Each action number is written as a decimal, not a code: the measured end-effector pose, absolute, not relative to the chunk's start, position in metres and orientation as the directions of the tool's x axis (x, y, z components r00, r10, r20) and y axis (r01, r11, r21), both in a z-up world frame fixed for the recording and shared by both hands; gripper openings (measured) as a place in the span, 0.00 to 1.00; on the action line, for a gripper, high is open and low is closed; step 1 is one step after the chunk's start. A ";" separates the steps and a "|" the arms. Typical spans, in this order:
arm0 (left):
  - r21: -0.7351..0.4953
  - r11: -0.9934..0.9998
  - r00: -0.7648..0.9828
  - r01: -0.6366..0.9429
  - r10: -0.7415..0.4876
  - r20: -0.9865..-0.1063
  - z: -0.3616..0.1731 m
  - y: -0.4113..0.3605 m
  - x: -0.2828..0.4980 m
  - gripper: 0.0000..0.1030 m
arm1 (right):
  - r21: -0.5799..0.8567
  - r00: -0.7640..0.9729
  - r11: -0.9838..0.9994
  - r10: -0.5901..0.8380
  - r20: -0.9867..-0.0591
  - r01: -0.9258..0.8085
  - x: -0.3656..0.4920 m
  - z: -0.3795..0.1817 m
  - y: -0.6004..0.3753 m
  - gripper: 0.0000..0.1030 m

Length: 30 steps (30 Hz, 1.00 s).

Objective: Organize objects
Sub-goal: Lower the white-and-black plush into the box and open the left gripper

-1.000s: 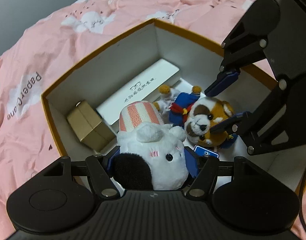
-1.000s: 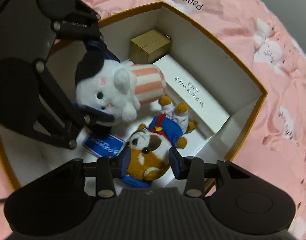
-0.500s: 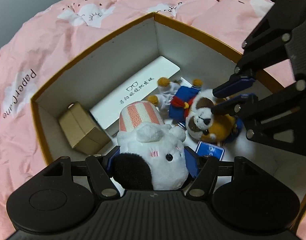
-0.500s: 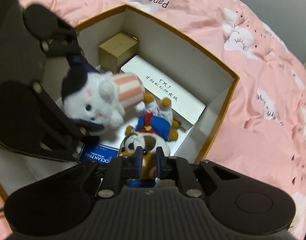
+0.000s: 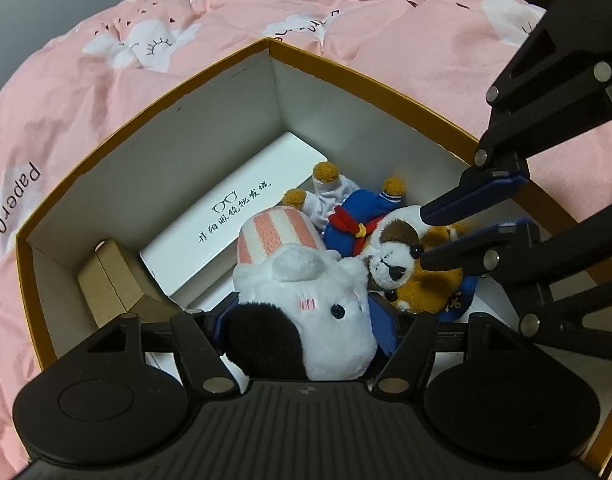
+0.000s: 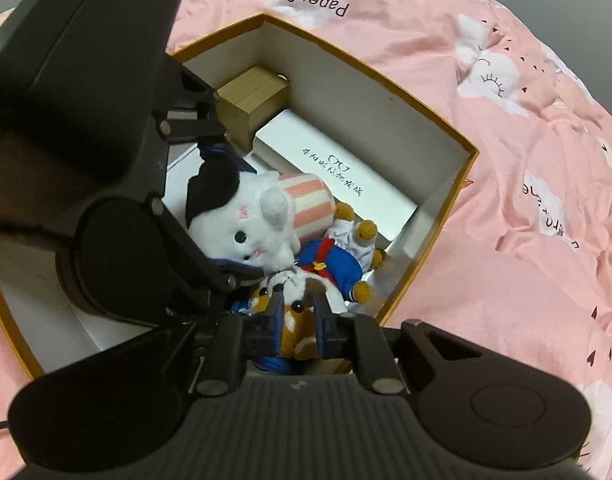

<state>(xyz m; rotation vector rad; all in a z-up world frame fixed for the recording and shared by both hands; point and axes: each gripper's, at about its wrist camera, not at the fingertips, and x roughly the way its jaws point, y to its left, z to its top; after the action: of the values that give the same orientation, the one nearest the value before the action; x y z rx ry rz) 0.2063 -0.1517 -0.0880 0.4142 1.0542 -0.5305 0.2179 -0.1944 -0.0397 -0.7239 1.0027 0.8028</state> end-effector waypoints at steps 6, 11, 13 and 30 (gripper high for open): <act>-0.013 0.799 0.339 0.601 -0.270 -0.901 -0.088 -0.143 0.211 0.80 | -0.128 0.291 0.494 0.268 -0.919 -0.860 0.218 -0.039 -0.195 0.20; -0.021 0.768 0.311 0.641 -0.284 -0.907 -0.084 -0.143 0.208 0.80 | -0.154 0.271 0.403 0.254 -0.928 -0.902 0.209 -0.040 -0.191 0.43; -0.028 0.761 0.299 0.648 -0.288 -0.910 -0.081 -0.137 0.210 0.81 | -0.191 0.280 0.347 0.230 -0.932 -0.918 0.204 -0.042 -0.188 0.46; 0.109 0.559 0.296 0.822 -0.255 -0.921 -0.076 -0.127 0.187 0.65 | -0.317 0.328 0.099 0.140 -0.934 -0.943 0.186 -0.064 -0.186 0.49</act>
<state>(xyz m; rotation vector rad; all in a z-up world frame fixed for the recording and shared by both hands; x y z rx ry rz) 0.1872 -0.1267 -0.0756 0.6578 1.0315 -0.7888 0.1859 -0.1856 -0.0645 -1.1815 0.8911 0.9830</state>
